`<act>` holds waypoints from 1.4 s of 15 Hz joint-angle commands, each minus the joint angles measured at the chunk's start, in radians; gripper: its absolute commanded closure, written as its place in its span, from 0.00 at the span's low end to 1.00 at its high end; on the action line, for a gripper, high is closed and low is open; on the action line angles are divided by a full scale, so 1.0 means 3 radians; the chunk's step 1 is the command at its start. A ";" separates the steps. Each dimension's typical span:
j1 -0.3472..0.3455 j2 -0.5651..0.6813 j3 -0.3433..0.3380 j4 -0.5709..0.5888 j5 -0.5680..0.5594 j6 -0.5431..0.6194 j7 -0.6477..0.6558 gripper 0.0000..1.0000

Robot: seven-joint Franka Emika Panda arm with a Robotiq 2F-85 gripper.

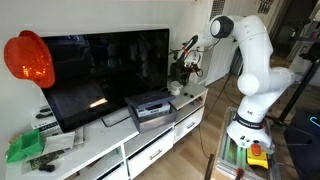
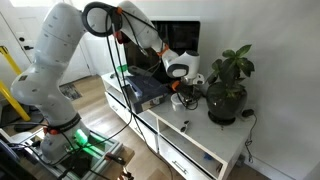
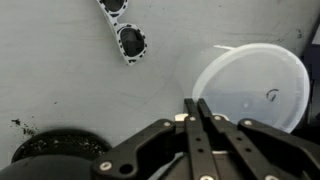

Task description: Pour the glasses out of the clear container and onto the television stand then put the clear lid on the container.

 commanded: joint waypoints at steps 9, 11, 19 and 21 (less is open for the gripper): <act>-0.0014 -0.0140 -0.0016 -0.0081 -0.0028 -0.0087 0.0053 0.29; -0.0092 -0.0311 0.0019 -0.0223 0.0042 -0.0093 -0.0026 0.15; -0.0201 -0.1149 -0.0194 -0.0333 0.0062 -0.1286 -0.0061 0.00; -0.0154 -0.1325 -0.0290 -0.0230 0.0078 -0.1766 -0.0042 0.00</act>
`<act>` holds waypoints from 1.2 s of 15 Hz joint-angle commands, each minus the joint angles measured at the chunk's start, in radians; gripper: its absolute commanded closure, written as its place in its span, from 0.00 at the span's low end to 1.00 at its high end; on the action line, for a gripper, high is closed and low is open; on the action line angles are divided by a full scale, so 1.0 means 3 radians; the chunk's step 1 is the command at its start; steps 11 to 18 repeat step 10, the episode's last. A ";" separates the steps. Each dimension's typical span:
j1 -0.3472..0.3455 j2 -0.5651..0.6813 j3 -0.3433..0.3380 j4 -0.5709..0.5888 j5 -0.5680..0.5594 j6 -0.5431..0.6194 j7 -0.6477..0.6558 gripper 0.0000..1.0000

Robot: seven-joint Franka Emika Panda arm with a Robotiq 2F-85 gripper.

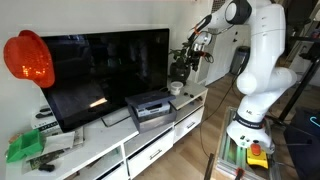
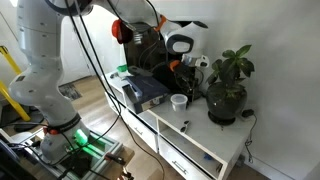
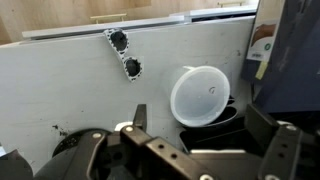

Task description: Pour the glasses out of the clear container and onto the television stand then put the clear lid on the container.

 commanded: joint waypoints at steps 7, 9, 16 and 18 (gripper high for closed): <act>0.0236 -0.0338 -0.0340 0.0096 0.0040 -0.0755 -0.0023 0.00; 0.0239 -0.0288 -0.0333 0.0095 0.0040 -0.0739 -0.0023 0.00; 0.0238 -0.0277 -0.0332 0.0095 0.0040 -0.0734 -0.0023 0.00; 0.0238 -0.0277 -0.0332 0.0095 0.0040 -0.0734 -0.0023 0.00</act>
